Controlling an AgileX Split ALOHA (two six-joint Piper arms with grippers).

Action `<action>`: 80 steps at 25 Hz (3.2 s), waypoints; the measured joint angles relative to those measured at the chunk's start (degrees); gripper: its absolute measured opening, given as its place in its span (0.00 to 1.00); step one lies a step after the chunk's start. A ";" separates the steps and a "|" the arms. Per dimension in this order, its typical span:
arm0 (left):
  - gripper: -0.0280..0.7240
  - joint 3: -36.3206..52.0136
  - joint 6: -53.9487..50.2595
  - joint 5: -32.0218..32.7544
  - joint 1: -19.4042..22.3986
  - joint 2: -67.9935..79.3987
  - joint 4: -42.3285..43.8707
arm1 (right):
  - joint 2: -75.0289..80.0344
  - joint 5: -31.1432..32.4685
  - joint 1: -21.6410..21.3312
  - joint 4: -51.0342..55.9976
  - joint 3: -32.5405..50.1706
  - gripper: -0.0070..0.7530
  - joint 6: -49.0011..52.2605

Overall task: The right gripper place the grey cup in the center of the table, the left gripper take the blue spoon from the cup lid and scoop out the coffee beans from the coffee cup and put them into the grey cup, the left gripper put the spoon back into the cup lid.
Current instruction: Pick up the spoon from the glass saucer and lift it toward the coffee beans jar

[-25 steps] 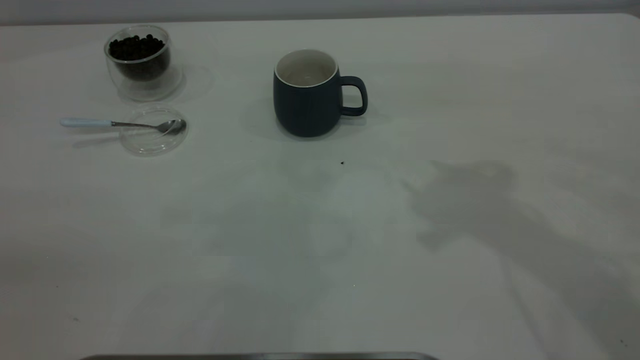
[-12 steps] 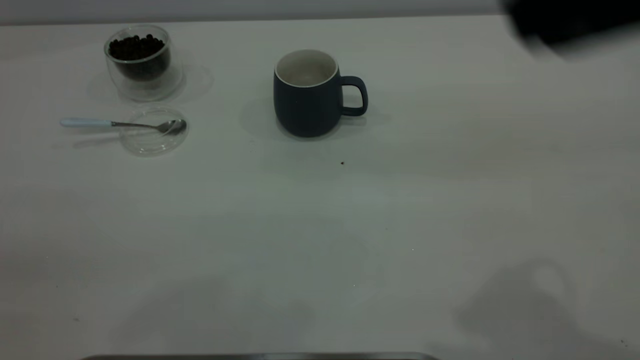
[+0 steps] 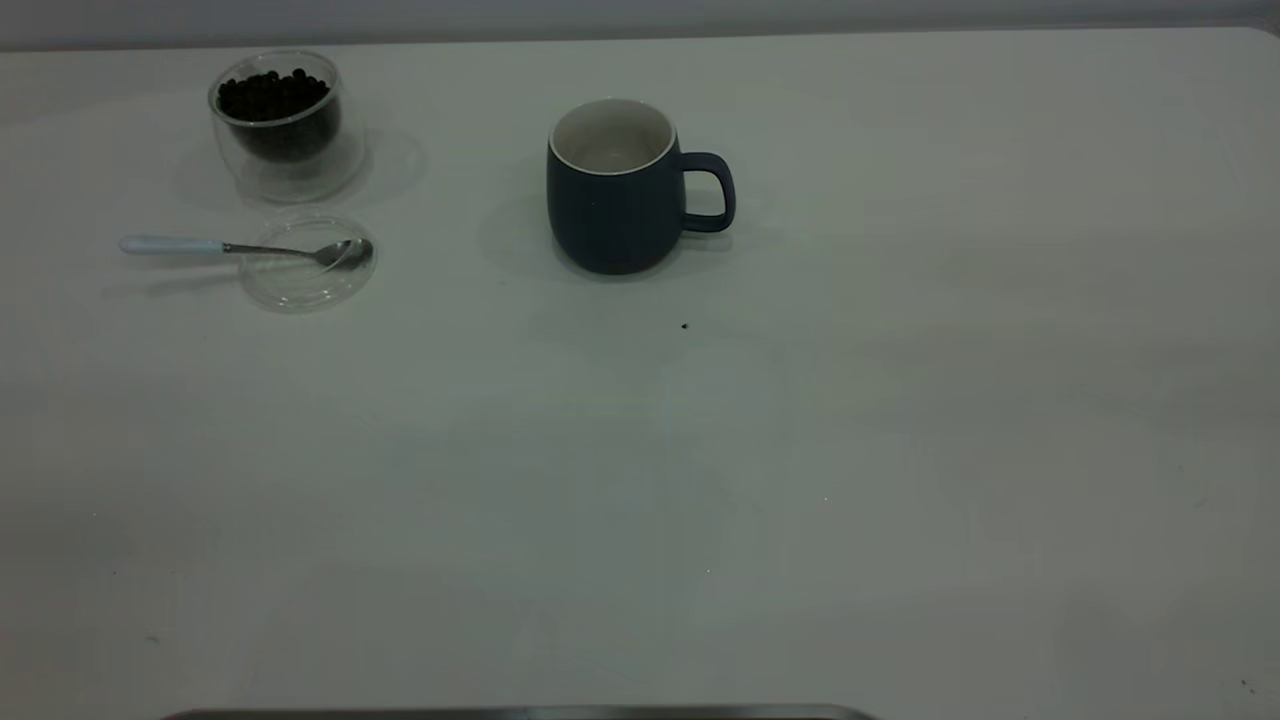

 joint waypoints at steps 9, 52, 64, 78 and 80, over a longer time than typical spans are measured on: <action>0.54 0.00 0.00 0.00 0.00 0.00 0.00 | -24.70 -0.52 -7.34 -0.50 6.75 0.61 0.11; 0.37 -0.65 -7.25 -2.60 0.00 0.30 -2.03 | -30.29 -0.32 -11.26 -0.28 6.75 0.61 0.11; 0.30 -11.59 -22.30 -10.64 0.00 36.36 20.48 | -30.29 -0.27 -11.26 -0.28 6.75 0.61 0.11; 0.30 -41.21 -17.22 -21.10 16.07 80.44 21.09 | -30.29 -0.27 -11.26 -0.28 6.75 0.61 0.11; 0.30 -43.82 -6.45 -21.31 21.77 84.59 9.11 | -30.29 -0.27 -11.26 -0.28 6.75 0.61 0.11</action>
